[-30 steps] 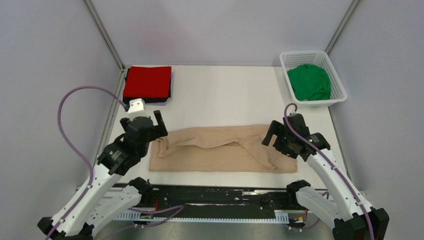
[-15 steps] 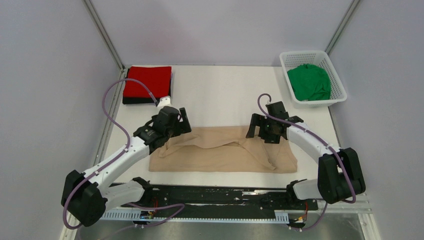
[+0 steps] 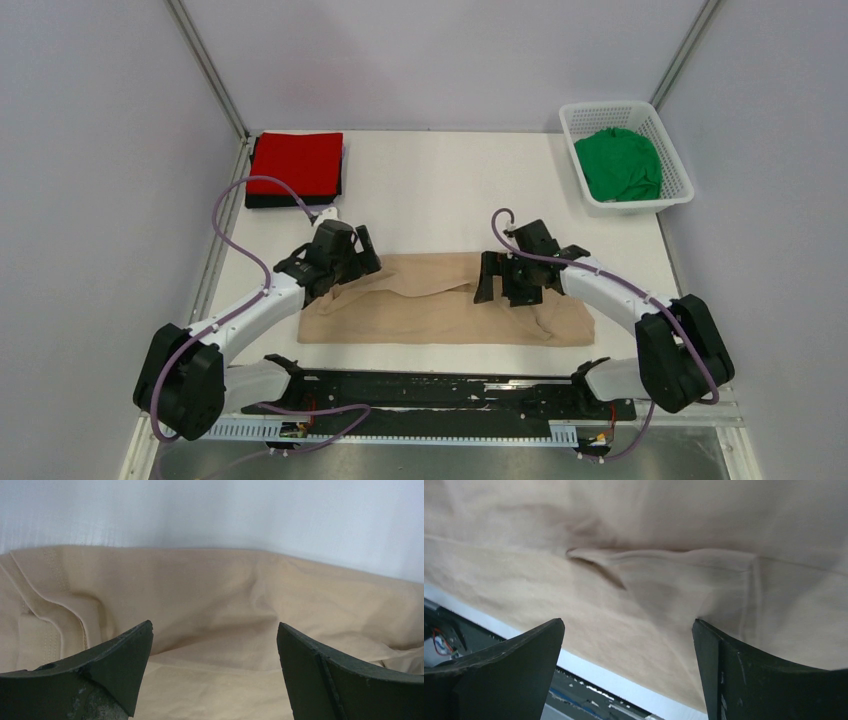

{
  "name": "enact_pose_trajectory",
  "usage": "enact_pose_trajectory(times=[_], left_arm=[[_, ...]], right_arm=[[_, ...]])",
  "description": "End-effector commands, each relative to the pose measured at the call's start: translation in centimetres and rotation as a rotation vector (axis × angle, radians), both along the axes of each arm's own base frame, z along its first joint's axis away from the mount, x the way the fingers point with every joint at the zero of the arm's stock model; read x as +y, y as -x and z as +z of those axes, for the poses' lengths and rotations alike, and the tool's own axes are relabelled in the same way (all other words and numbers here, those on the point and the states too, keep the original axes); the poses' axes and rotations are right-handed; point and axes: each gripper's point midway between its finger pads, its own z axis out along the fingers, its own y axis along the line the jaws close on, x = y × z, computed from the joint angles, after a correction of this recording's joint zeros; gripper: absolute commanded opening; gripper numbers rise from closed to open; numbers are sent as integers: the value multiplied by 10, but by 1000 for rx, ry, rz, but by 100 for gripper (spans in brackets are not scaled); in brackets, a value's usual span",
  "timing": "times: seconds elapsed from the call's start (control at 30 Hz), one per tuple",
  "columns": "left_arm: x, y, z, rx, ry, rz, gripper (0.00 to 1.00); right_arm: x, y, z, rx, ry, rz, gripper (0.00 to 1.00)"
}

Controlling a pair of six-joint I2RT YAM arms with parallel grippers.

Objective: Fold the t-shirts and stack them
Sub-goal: Fold the other side of the tshirt into a rectangle

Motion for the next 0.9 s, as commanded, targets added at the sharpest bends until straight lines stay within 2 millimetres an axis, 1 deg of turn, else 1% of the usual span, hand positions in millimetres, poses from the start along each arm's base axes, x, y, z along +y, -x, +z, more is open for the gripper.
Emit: enact_pose_trajectory(times=[0.0,0.03,0.13,0.23,0.3,0.37,0.43,0.53,0.63,0.73,0.87], left_arm=[[0,-9,11,-53,19,14,100],[1,-9,12,-56,19,13,100],[0,-8,13,-67,23,3,100],[1,-6,9,-62,21,2,100],[1,-6,5,-58,23,2,100],[0,-5,2,-50,23,0,100],[0,-5,0,-44,21,2,100],[0,-6,-1,-40,22,6,100],[0,-7,-2,-37,19,7,100],[1,-8,-1,-40,19,14,100],[-1,-9,1,-46,27,8,100]], right_arm=[[10,18,15,-52,11,53,100],[3,13,17,-79,39,16,100],[-25,-12,26,-162,116,-141,100],[-46,-42,35,-195,70,-260,100],[-56,-59,34,-213,37,-300,100],[-62,-68,29,-204,29,-314,100],[-61,-70,23,-183,32,-298,100],[-52,-68,15,-143,3,-264,100],[-40,-61,12,-119,-60,-210,100],[-30,-50,8,-82,-109,-154,100],[-18,-34,13,-75,-143,-94,100]])
